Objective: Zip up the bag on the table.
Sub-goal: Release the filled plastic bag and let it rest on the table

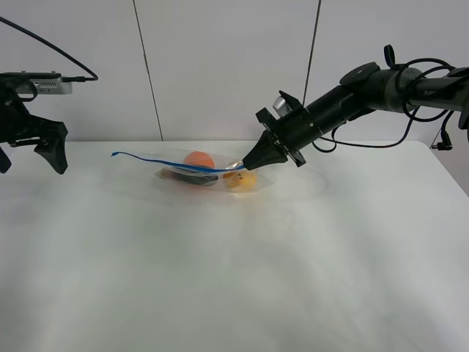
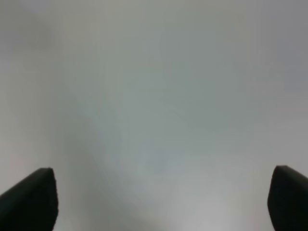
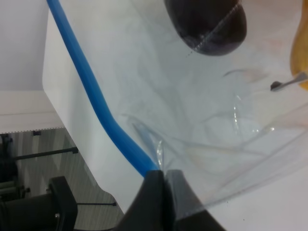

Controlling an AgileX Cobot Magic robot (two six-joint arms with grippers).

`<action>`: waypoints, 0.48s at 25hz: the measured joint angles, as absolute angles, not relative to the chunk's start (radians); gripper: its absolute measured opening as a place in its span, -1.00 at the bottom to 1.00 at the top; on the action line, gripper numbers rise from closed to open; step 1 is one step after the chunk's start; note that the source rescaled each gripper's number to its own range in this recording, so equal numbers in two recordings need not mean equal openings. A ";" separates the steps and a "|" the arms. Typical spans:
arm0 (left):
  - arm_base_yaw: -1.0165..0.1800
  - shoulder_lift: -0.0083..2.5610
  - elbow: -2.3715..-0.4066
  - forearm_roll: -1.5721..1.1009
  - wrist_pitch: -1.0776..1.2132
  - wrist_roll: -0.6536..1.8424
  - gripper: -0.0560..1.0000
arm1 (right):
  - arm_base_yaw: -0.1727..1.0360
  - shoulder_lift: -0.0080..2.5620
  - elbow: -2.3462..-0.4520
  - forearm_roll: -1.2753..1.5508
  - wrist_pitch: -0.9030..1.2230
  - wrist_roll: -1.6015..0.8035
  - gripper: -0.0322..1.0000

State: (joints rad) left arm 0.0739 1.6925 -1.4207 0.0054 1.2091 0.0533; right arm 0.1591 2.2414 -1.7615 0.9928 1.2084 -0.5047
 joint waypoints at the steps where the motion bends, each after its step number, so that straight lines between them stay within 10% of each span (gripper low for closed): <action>1: 0.074 1.655 -1.381 0.000 1.210 0.054 1.00 | 0.159 2.241 -1.761 0.993 1.208 -0.505 -0.94; 12: 0.074 1.082 -0.979 -0.026 1.213 0.056 1.00 | 0.159 2.241 -1.761 0.993 1.208 -0.505 -0.94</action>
State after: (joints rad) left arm 0.0739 1.0817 -0.9789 -0.0264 1.2134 0.0556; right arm 0.1591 2.2414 -1.7615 0.9928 1.2084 -0.5047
